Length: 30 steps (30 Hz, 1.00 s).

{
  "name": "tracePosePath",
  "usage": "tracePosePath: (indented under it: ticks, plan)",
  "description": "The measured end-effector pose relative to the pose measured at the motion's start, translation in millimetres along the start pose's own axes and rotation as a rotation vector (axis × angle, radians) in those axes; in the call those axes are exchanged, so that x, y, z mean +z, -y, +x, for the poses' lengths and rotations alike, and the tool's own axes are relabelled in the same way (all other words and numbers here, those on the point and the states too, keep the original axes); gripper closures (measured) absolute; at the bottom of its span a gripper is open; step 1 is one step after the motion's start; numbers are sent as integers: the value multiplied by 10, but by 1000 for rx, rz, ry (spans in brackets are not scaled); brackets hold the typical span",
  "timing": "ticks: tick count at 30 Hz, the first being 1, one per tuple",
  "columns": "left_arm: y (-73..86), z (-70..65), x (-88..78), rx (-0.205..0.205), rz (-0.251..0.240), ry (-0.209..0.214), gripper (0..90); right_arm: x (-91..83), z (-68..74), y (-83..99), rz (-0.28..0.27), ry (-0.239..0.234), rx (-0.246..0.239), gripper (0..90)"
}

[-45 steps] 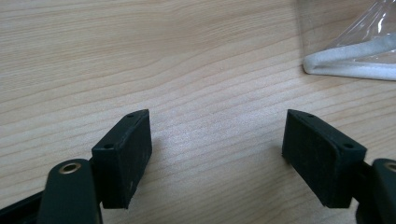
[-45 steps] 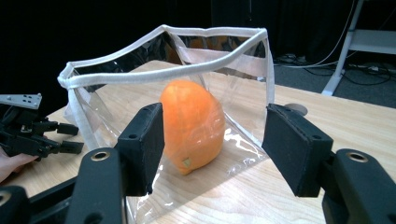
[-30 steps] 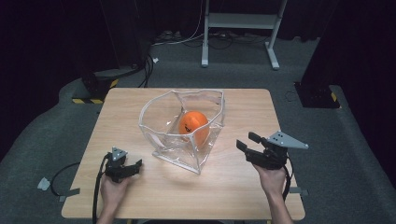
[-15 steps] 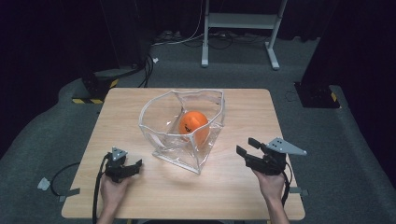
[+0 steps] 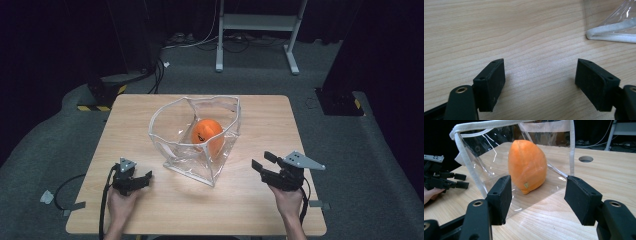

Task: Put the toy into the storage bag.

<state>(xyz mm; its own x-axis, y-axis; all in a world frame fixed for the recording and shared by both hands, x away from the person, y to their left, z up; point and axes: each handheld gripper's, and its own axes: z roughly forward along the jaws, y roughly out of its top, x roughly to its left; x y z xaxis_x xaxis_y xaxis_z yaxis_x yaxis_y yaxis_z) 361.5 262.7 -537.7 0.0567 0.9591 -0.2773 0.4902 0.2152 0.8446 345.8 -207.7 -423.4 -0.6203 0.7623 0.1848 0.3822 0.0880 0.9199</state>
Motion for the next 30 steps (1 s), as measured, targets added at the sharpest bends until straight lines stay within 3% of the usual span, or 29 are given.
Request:
tracePosePath:
  ticks: [30]
  plan:
    - [0, 0, 0, -1, 0, 0, 241, 104, 8, 251, 40, 2, 27, 390]
